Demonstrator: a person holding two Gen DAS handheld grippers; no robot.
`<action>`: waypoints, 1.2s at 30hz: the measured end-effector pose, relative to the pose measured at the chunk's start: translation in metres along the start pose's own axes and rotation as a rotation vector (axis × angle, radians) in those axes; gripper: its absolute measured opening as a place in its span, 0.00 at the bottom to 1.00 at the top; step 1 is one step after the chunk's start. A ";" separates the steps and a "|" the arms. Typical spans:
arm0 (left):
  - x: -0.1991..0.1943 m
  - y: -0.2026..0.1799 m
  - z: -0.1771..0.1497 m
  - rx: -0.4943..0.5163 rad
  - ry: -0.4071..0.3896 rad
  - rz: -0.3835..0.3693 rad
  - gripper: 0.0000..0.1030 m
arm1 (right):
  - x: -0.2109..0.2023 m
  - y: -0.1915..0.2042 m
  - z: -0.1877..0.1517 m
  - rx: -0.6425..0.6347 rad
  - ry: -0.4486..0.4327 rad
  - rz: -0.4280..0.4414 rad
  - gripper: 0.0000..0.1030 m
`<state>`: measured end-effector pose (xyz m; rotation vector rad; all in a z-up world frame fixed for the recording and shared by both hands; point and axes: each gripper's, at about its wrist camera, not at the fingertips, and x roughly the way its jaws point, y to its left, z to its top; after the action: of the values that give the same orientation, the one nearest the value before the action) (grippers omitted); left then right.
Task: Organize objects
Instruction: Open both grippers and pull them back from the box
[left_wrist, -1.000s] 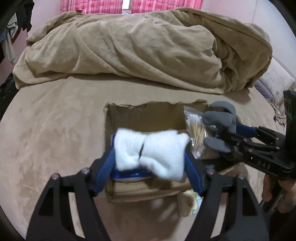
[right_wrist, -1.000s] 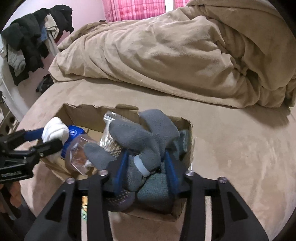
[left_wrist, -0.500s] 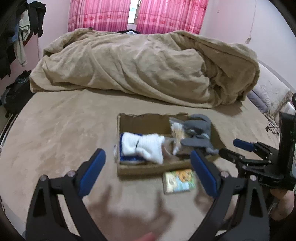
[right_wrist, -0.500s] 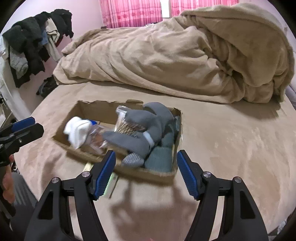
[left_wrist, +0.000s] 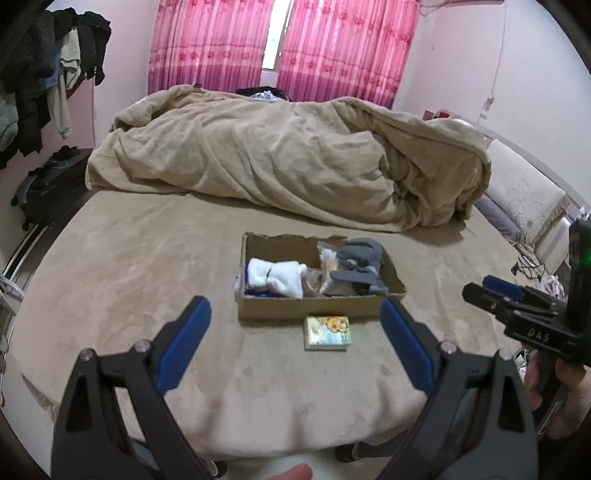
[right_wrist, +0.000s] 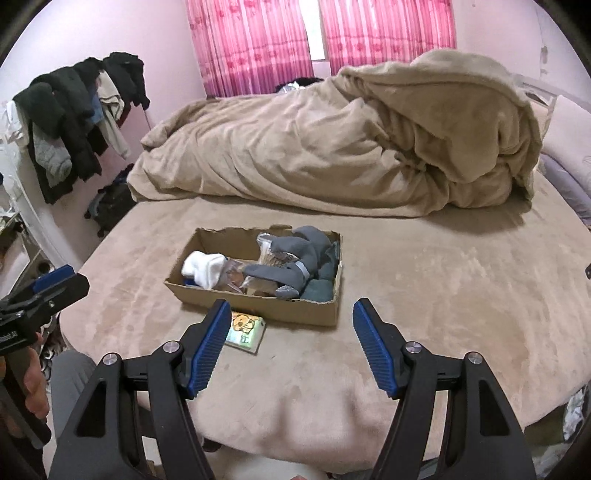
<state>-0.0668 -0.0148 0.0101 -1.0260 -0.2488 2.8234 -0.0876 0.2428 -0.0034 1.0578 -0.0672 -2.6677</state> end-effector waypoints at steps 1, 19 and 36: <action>-0.004 -0.001 -0.001 -0.002 -0.003 0.000 0.91 | -0.006 0.000 0.000 0.001 -0.009 0.004 0.70; 0.013 -0.029 -0.039 -0.003 0.063 0.002 0.92 | -0.022 0.000 -0.027 -0.008 0.000 0.051 0.70; 0.118 -0.050 -0.079 0.069 0.144 0.047 0.91 | 0.051 -0.033 -0.055 0.057 0.105 0.060 0.70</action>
<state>-0.1027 0.0633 -0.1138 -1.2279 -0.1122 2.7609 -0.0941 0.2642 -0.0824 1.1923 -0.1523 -2.5662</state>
